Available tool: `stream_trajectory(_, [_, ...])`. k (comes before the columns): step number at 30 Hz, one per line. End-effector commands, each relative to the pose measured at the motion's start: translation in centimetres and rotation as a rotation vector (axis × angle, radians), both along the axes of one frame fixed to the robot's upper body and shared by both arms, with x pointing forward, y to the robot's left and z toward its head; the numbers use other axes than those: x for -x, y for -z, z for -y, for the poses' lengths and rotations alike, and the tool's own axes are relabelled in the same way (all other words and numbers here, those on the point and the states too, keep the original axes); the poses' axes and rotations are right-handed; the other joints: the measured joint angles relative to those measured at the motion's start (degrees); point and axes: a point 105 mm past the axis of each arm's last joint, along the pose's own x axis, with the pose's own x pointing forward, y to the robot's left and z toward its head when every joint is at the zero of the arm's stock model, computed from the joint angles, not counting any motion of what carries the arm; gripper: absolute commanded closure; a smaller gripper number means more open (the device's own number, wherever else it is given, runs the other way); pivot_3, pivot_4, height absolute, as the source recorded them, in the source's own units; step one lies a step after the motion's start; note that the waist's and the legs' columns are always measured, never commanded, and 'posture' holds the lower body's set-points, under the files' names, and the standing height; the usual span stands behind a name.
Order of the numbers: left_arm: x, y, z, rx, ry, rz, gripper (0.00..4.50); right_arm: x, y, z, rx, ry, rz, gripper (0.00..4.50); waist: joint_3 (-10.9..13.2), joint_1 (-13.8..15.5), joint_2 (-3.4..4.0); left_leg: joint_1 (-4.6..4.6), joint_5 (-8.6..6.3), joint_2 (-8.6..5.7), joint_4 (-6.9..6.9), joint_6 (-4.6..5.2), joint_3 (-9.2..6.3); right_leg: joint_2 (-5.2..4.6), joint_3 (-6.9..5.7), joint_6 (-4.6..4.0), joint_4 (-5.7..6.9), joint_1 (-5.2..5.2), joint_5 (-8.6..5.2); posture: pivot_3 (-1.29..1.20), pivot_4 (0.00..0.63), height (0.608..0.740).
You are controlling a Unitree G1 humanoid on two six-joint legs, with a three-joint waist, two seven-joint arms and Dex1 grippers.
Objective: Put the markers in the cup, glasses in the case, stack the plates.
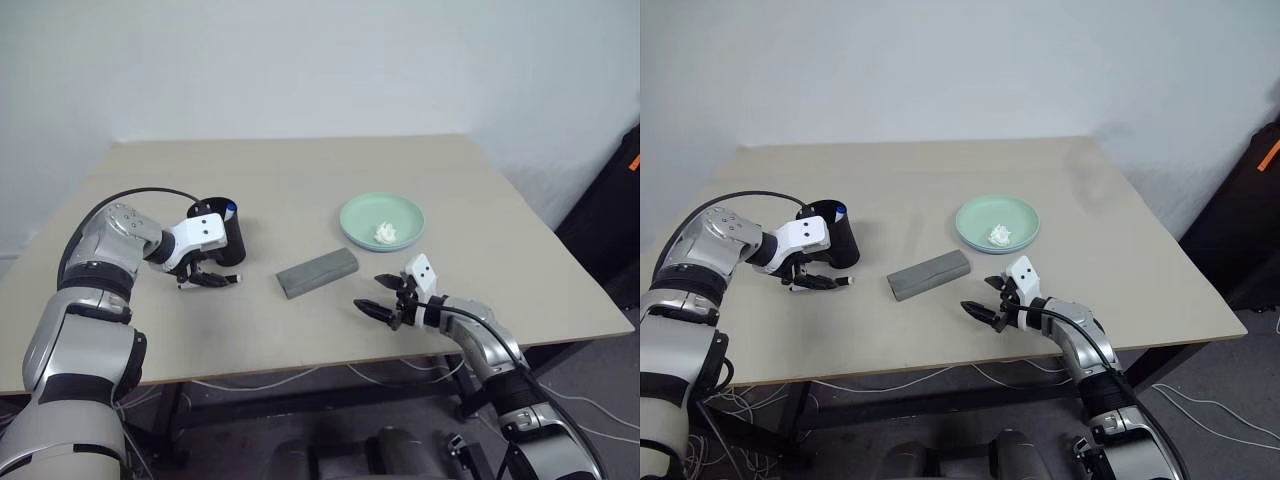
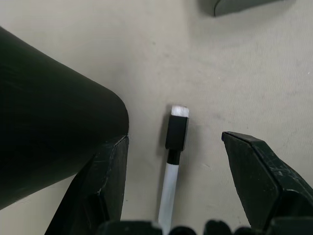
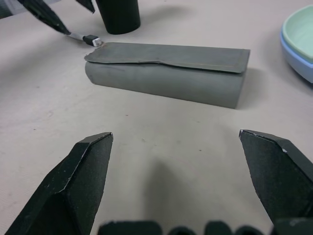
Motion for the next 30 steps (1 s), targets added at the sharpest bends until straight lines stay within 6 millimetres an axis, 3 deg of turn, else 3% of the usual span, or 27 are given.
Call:
stream_trajectory(1, [-0.7,-1.3,0.2,-0.034,0.021,0.037,1.31,-0.3,-1.5,0.3,-0.020,0.012,0.057,0.00,0.0,0.0,0.00,0.00,0.00,0.00,0.00,0.00,-0.01,0.00,0.00,0.00,0.00,0.00,0.00,0.00,0.000,0.740])
stream_trajectory(16, [0.5,1.3,-1.0,-0.128,0.006,-0.072,1.31,-0.4,-1.6,0.2,-0.016,0.014,0.060,0.00,0.0,0.0,-0.02,-0.01,0.00,0.00,0.01,0.01,-0.01,-0.01,0.00,0.00,0.01,0.00,0.00,0.00,0.000,0.740])
stream_trajectory(19, [0.6,1.4,-1.1,-0.129,0.005,-0.079,1.89,-0.4,-1.7,0.1,-0.017,0.012,0.061,0.00,0.0,0.0,-0.02,0.00,0.00,0.00,0.01,0.01,-0.01,-0.01,0.00,0.00,0.01,0.00,0.00,0.00,0.000,0.740])
stream_trajectory(26, [0.8,1.6,-1.1,-0.123,0.005,-0.086,4.39,-0.5,-1.6,0.1,-0.018,0.012,0.058,0.00,0.0,0.0,-0.03,0.00,0.00,0.00,0.01,0.01,-0.01,-0.01,0.00,0.00,0.01,0.00,0.00,0.00,0.000,0.740])
stream_trajectory(30, [0.8,1.7,-1.1,-0.125,0.010,-0.082,4.48,-0.5,-1.7,0.1,-0.017,0.011,0.058,0.00,0.0,0.0,-0.03,0.00,0.00,0.00,0.01,0.01,-0.01,-0.01,0.00,0.00,0.01,0.01,0.00,0.00,0.000,0.740])
